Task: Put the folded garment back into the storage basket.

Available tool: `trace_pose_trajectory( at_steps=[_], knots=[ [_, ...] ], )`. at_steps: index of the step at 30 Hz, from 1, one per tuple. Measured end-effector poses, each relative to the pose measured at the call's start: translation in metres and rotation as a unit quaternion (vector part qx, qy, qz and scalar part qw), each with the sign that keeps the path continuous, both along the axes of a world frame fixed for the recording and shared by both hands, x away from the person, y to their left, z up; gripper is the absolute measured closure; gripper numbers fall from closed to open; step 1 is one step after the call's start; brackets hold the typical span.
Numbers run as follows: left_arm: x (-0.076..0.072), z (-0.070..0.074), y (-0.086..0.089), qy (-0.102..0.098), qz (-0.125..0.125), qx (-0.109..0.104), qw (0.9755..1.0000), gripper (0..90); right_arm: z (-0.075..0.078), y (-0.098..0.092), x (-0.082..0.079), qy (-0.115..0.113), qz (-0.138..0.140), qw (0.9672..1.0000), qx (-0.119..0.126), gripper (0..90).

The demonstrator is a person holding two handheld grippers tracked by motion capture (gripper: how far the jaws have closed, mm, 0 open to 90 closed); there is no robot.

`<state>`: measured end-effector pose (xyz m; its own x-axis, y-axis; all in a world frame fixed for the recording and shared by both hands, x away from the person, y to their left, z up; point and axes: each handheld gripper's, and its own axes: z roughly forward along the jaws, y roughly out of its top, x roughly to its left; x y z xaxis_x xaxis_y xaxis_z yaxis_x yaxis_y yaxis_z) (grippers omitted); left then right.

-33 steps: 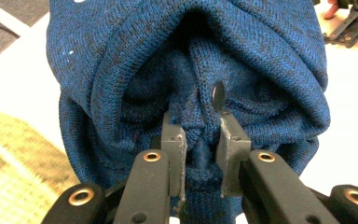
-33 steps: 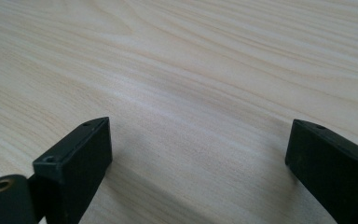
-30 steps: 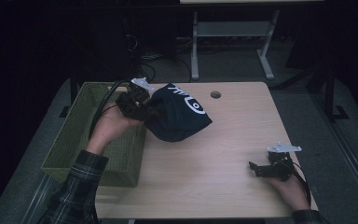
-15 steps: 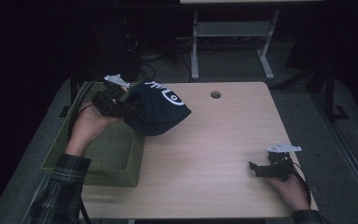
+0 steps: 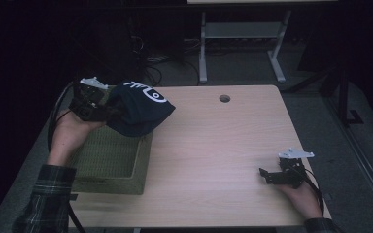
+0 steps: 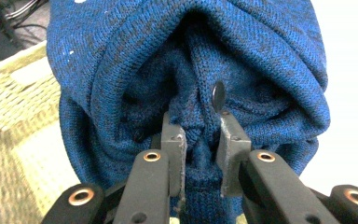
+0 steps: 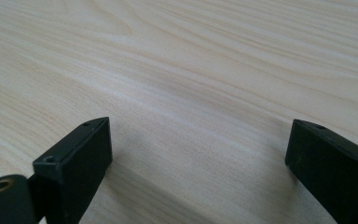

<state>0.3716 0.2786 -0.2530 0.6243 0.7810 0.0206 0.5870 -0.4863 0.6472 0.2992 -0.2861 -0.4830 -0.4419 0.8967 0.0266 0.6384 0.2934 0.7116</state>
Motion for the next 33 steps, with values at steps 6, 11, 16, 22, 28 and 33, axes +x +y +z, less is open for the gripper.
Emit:
trace_pose_trajectory(
  at_steps=[6,11,16,22,28,33],
  knots=[
    [-0.003,0.000,0.019,-0.003,0.028,0.001,0.9996,75.6,0.000,0.000,0.000,0.000,0.000,1.0000,0.000,6.6],
    [-0.008,-0.005,0.040,-0.006,0.061,0.009,0.9981,75.5,0.000,0.000,0.000,0.000,0.001,1.0000,0.000,6.6],
    [-0.010,-0.014,0.056,0.000,0.094,0.012,0.9955,75.6,0.000,0.000,0.000,0.000,0.001,1.0000,0.000,6.6],
    [-0.010,-0.025,0.070,0.004,0.119,0.012,0.9929,75.6,0.000,0.000,0.000,0.000,0.000,1.0000,0.000,6.7],
    [-0.007,-0.042,0.076,0.014,0.138,0.023,0.9901,75.6,0.000,0.000,0.000,-0.001,0.000,1.0000,0.000,6.7],
    [-0.003,-0.059,0.079,0.024,0.147,0.024,0.9886,75.6,0.000,0.000,0.000,0.000,-0.001,1.0000,-0.001,6.7]
  ],
)
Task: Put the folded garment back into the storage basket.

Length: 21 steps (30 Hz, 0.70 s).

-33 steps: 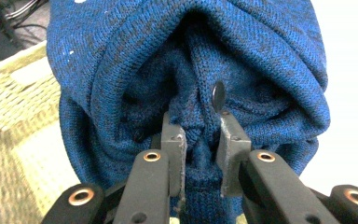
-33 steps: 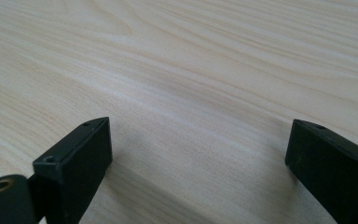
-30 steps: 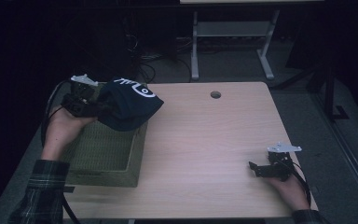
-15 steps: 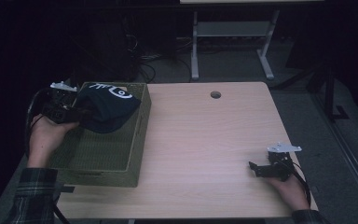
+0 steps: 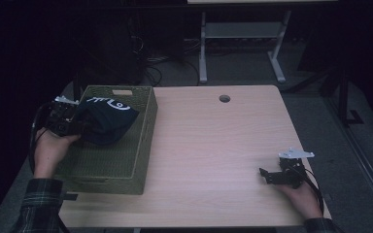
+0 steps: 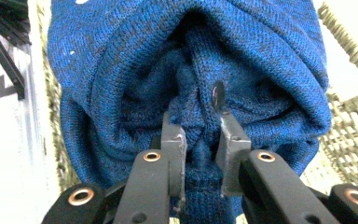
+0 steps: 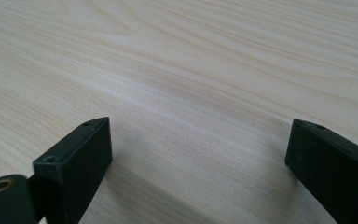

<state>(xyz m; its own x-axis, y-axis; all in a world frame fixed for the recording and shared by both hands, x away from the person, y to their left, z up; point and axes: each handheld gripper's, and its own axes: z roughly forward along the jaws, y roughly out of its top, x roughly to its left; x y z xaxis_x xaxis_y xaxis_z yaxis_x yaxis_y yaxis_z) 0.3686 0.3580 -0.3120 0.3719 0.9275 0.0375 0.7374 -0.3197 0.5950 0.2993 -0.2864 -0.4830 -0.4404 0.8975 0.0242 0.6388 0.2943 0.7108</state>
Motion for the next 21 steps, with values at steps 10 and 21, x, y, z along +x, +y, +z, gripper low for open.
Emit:
trace_pose_trajectory(
  at_steps=[10,21],
  knots=[
    [0.009,-0.034,-0.009,0.025,-0.003,-0.002,0.9997,75.5,0.000,0.000,0.000,0.000,-0.001,1.0000,0.001,6.6],
    [0.020,-0.073,-0.018,0.069,-0.011,-0.002,0.9976,75.3,0.000,0.000,0.000,0.000,-0.001,1.0000,0.001,6.7]
  ],
)
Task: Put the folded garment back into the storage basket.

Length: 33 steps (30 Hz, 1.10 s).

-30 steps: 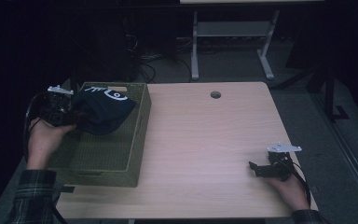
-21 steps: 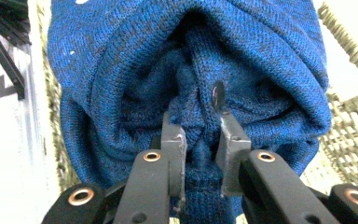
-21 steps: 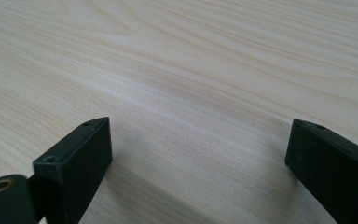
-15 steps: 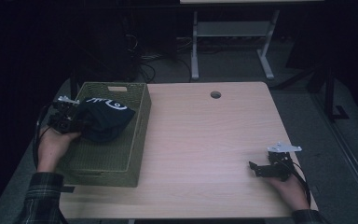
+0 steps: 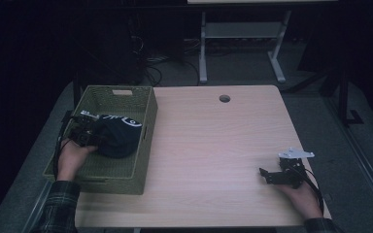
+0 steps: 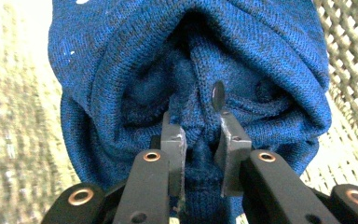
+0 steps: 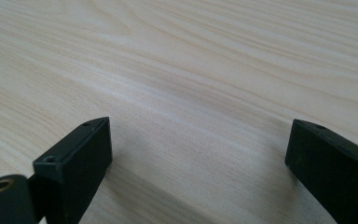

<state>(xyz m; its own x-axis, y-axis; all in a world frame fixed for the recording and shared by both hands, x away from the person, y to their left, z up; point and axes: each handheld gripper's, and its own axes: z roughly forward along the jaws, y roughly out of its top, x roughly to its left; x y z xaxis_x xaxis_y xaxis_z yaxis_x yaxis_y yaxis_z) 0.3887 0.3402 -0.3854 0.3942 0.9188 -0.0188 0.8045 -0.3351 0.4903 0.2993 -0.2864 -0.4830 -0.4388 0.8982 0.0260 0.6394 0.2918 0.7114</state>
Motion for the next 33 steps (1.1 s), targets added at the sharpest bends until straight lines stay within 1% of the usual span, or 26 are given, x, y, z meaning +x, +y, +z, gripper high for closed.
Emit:
trace_pose_trajectory(
  at_steps=[1,3,6,9,12,13,15,17,18,21,22,24,26,27,28,29,30,33],
  knots=[
    [0.001,-0.002,0.000,0.003,-0.002,0.002,1.0000,75.2,0.000,0.000,0.000,0.000,0.000,1.0000,0.000,6.7],
    [0.002,-0.007,0.000,0.009,0.000,-0.003,1.0000,75.2,0.000,0.000,0.000,0.000,0.000,1.0000,0.000,6.7],
    [0.002,-0.009,0.001,0.012,0.003,-0.009,0.9999,75.1,0.000,0.000,0.000,0.000,0.000,1.0000,0.000,6.7],
    [0.002,-0.011,0.002,0.017,0.000,-0.008,0.9998,74.3,0.000,0.000,0.000,0.000,0.000,1.0000,0.000,6.6],
    [0.002,-0.011,0.002,0.018,-0.001,-0.009,0.9998,69.5,0.000,0.000,0.000,0.000,0.000,1.0000,0.000,6.7],
    [0.001,-0.010,0.003,0.011,-0.004,-0.006,0.9999,65.3,0.000,0.000,0.000,0.000,0.000,1.0000,0.000,6.7],
    [0.000,-0.008,0.004,0.009,-0.007,-0.016,0.9998,56.7,0.000,0.000,0.000,0.000,0.000,1.0000,0.000,6.7],
    [-0.001,-0.006,0.005,0.002,-0.006,-0.015,0.9999,50.1,0.000,0.000,0.000,0.000,0.000,1.0000,0.000,6.7],
    [-0.002,-0.004,0.006,0.000,-0.005,-0.019,0.9998,47.8,0.000,0.000,0.000,0.000,0.000,1.0000,0.000,6.6],
    [-0.005,0.003,0.008,-0.014,-0.005,-0.021,0.9997,39.8,0.000,0.000,0.000,0.000,0.000,1.0000,0.000,6.6],
    [-0.006,0.006,0.008,-0.021,-0.006,-0.024,0.9995,38.1,0.000,0.000,0.000,0.000,0.000,1.0000,0.000,6.6],
    [-0.007,0.011,0.008,-0.030,-0.005,-0.028,0.9992,32.7,0.000,0.000,0.000,0.000,0.000,1.0000,0.000,6.7],
    [-0.007,0.013,0.007,-0.032,-0.005,-0.029,0.9991,28.1,0.000,0.000,0.000,0.000,0.000,1.0000,0.000,6.7],
    [-0.008,0.019,0.006,-0.041,-0.006,-0.035,0.9985,25.8,0.000,0.000,0.000,0.000,0.000,1.0000,0.000,6.7],
    [-0.008,0.019,0.006,-0.041,-0.006,-0.035,0.9985,24.7,0.000,0.000,0.000,0.000,0.000,1.0000,0.000,6.7],
    [-0.008,0.022,0.005,-0.042,-0.008,-0.040,0.9983,24.7,0.000,0.000,0.000,0.000,0.000,1.0000,0.000,6.7],
    [-0.009,0.026,0.003,-0.044,-0.010,-0.039,0.9982,21.1,0.000,0.000,0.000,0.000,0.000,1.0000,0.000,6.7],
    [-0.009,0.032,-0.001,-0.051,-0.014,-0.043,0.9977,17.2,0.000,0.000,0.000,0.000,0.000,1.0000,0.000,6.7]
  ],
)
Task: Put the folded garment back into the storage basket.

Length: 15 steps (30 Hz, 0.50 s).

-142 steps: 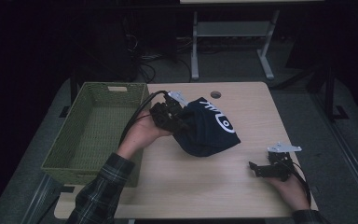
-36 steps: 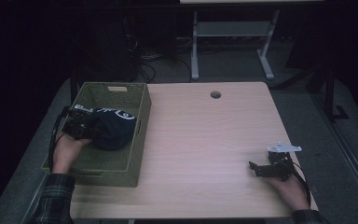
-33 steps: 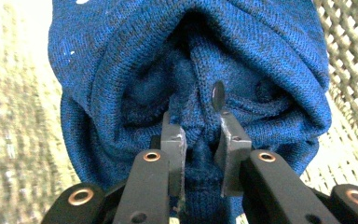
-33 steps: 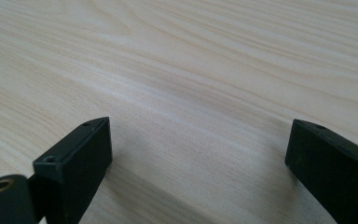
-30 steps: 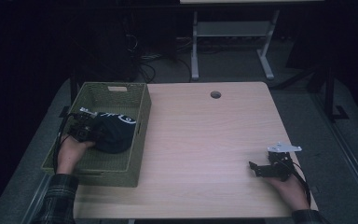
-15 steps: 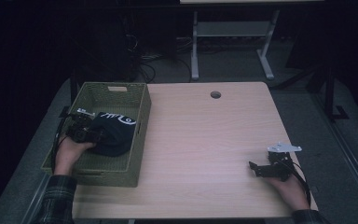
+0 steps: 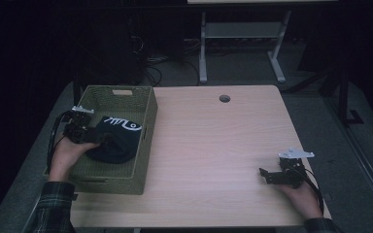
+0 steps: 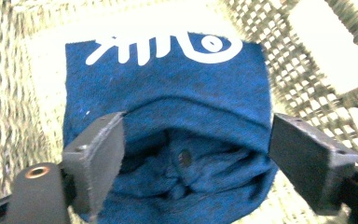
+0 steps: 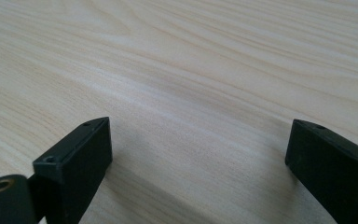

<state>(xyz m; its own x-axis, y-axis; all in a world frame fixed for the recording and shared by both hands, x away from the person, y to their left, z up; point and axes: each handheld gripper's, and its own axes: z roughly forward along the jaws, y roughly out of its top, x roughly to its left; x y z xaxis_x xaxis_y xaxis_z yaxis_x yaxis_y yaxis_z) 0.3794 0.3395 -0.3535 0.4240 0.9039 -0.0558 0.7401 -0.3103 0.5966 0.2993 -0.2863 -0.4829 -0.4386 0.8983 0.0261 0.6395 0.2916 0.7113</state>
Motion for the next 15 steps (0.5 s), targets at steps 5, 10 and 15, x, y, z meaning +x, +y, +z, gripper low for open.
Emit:
trace_pose_trajectory(
  at_steps=[5,10,15],
  knots=[
    [-0.001,0.012,-0.013,-0.013,-0.012,-0.007,0.9998,14.8,0.000,0.000,0.000,0.000,0.000,1.0000,0.000,6.7],
    [-0.002,0.023,-0.027,-0.028,-0.026,-0.007,0.9992,14.1,0.000,0.000,0.000,0.000,0.000,1.0000,0.000,6.6],
    [-0.004,0.036,-0.046,-0.044,-0.044,-0.017,0.9979,14.1,0.000,0.000,0.000,0.000,0.000,1.0000,0.000,6.6]
  ],
)
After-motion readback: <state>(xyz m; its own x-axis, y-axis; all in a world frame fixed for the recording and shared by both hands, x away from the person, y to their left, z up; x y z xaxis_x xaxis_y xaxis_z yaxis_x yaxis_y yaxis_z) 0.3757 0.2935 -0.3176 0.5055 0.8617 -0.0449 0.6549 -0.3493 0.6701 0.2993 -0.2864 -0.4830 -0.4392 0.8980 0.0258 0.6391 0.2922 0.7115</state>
